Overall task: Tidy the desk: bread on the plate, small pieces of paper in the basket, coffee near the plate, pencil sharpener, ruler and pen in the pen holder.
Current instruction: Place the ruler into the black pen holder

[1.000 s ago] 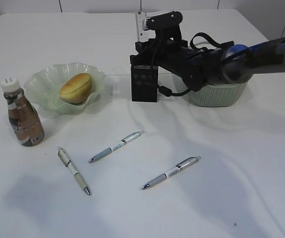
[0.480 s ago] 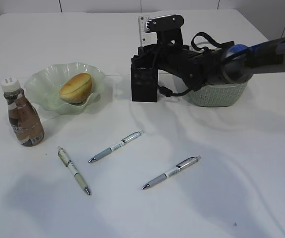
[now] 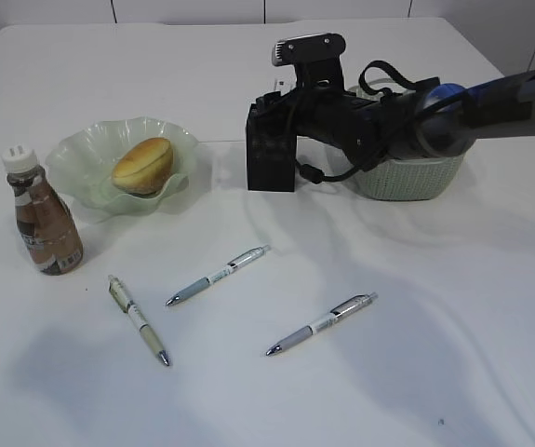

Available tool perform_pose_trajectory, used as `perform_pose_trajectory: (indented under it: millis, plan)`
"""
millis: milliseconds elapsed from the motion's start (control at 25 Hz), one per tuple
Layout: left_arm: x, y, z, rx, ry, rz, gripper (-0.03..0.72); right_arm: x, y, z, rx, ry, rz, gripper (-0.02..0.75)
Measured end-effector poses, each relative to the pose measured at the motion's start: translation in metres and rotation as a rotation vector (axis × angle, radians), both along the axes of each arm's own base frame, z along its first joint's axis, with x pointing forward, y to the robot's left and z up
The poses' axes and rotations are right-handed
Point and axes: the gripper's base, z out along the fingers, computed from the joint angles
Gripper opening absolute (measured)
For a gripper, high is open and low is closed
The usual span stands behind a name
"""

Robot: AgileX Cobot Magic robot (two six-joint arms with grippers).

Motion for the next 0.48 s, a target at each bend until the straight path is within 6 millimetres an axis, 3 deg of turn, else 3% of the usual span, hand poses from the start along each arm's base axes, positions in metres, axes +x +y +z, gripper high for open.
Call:
perform_pose_trajectory:
  millis: [240, 480]
  plan:
    - [0.0, 0.0, 0.0, -0.003, 0.001, -0.001, 0.547, -0.001, -0.001, 0.001, -0.003, 0.028, -0.006, 0.479]
    - [0.0, 0.0, 0.0, -0.003, 0.001, -0.001, 0.546, -0.009, -0.002, 0.037, -0.012, 0.053, -0.011, 0.48]
